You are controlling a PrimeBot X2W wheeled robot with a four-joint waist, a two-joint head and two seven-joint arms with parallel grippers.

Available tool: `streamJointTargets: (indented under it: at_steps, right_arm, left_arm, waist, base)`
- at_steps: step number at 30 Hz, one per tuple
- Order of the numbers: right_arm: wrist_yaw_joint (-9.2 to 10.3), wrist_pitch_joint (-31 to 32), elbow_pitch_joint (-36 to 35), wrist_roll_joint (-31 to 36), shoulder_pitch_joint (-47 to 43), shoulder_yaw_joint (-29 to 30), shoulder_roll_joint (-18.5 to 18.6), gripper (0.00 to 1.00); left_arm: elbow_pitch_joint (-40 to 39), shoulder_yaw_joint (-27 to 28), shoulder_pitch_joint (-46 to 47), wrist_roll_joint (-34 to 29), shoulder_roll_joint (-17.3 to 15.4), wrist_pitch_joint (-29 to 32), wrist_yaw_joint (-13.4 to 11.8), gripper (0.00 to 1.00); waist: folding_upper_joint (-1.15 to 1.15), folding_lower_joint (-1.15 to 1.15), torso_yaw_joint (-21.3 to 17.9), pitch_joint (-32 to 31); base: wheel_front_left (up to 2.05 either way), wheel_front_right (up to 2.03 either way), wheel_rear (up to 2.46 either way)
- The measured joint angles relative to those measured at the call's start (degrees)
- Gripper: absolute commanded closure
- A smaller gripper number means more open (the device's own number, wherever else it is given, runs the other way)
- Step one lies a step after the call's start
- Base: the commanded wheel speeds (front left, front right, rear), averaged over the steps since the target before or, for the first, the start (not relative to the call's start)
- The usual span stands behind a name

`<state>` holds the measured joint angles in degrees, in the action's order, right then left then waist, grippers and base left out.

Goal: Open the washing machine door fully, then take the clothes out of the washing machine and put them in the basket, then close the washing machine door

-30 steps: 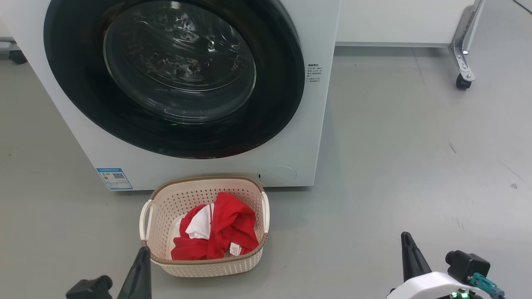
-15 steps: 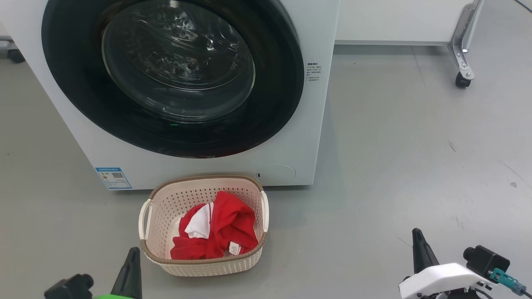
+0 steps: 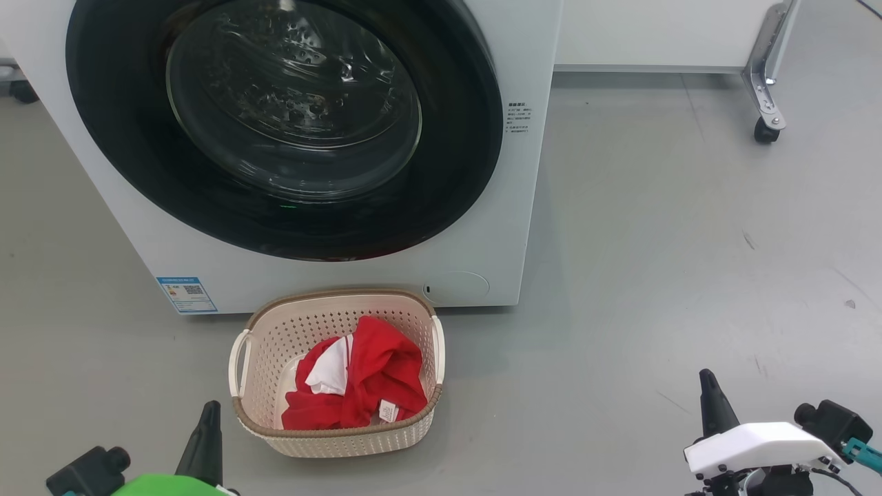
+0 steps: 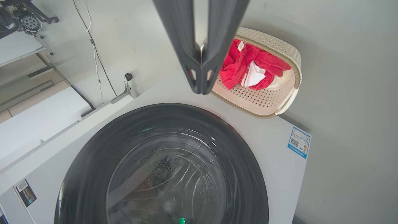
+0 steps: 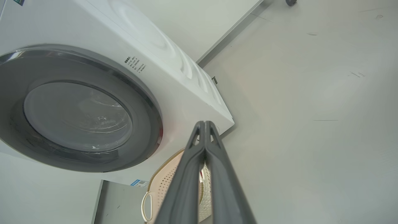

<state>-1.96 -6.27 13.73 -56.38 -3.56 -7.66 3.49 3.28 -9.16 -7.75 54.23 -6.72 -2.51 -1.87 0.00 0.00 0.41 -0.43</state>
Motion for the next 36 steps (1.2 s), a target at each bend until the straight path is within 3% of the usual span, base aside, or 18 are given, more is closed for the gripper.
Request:
streamJointTargets:
  at_steps: [36]
  right_arm:
    - [-3.11, 6.5, 1.0, -25.6, 4.3, 7.8, 0.4, 1.00]
  left_arm:
    - [6.9, 5.4, 6.2, 27.9, 0.4, 3.0, 5.3, 1.00]
  waist:
    - [0.00, 0.00, -0.3, 0.4]
  base:
    - [0.00, 0.00, 0.00]
